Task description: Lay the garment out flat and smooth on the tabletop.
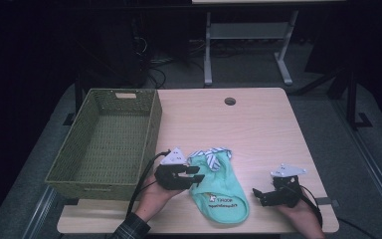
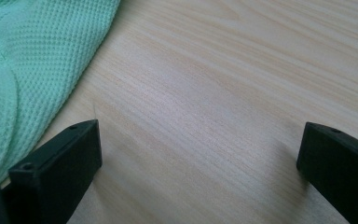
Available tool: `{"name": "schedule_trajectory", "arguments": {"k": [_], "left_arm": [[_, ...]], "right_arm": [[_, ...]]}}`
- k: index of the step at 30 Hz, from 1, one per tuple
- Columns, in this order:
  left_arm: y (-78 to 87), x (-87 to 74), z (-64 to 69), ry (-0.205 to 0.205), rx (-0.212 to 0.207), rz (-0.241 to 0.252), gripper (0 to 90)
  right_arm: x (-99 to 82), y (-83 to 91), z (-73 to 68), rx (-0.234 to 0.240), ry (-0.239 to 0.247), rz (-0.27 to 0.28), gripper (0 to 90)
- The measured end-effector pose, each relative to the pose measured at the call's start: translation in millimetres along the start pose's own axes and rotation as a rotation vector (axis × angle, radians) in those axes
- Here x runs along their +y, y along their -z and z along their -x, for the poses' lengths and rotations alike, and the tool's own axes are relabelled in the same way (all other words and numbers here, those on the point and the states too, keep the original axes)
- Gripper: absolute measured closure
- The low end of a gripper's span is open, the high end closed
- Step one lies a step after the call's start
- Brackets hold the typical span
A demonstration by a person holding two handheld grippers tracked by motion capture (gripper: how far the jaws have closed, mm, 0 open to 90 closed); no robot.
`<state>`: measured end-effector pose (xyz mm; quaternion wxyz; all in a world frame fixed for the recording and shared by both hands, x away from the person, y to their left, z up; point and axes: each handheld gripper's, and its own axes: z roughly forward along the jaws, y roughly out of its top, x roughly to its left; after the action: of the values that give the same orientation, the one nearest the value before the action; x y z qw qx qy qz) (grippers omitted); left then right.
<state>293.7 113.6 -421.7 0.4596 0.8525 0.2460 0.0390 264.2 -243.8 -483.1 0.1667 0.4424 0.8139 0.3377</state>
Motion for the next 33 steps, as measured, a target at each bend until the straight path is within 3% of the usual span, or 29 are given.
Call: {"name": "schedule_trajectory", "arguments": {"k": [3,5,7,13,15,20,24,33], "left_arm": [[-2.3,-1.5,-0.9,-0.007,0.006,-0.016,72.2],[-2.7,-2.4,-2.2,-0.006,0.01,-0.019,76.3],[-2.7,-2.9,-3.6,0.005,0.011,-0.021,78.3],[-7.7,-3.8,-5.7,-0.001,0.018,-0.038,77.7],[-10.5,-3.9,-5.7,0.005,0.019,-0.04,77.7],[-12.4,-4.6,-7.4,0.006,0.023,-0.045,77.7],[-13.0,-5.2,-8.8,0.009,0.025,-0.051,77.8],[-14.7,-5.9,-9.5,0.012,0.021,-0.058,77.6]], "right_arm": [[0.9,0.7,-0.5,-0.006,-0.006,-0.007,2.6],[3.9,4.9,-1.4,-0.002,0.003,-0.007,19.7],[8.1,9.3,-3.7,-0.019,0.013,0.004,27.1],[28.3,15.0,-11.5,0.055,0.037,0.067,53.5],[36.9,12.3,-19.1,0.111,0.044,0.083,66.9],[51.8,-1.4,-31.1,0.21,0.086,0.072,88.9],[59.6,-17.1,-40.9,0.247,0.113,0.023,89.6],[64.3,-37.2,-51.6,0.261,0.158,-0.035,89.7]]}}
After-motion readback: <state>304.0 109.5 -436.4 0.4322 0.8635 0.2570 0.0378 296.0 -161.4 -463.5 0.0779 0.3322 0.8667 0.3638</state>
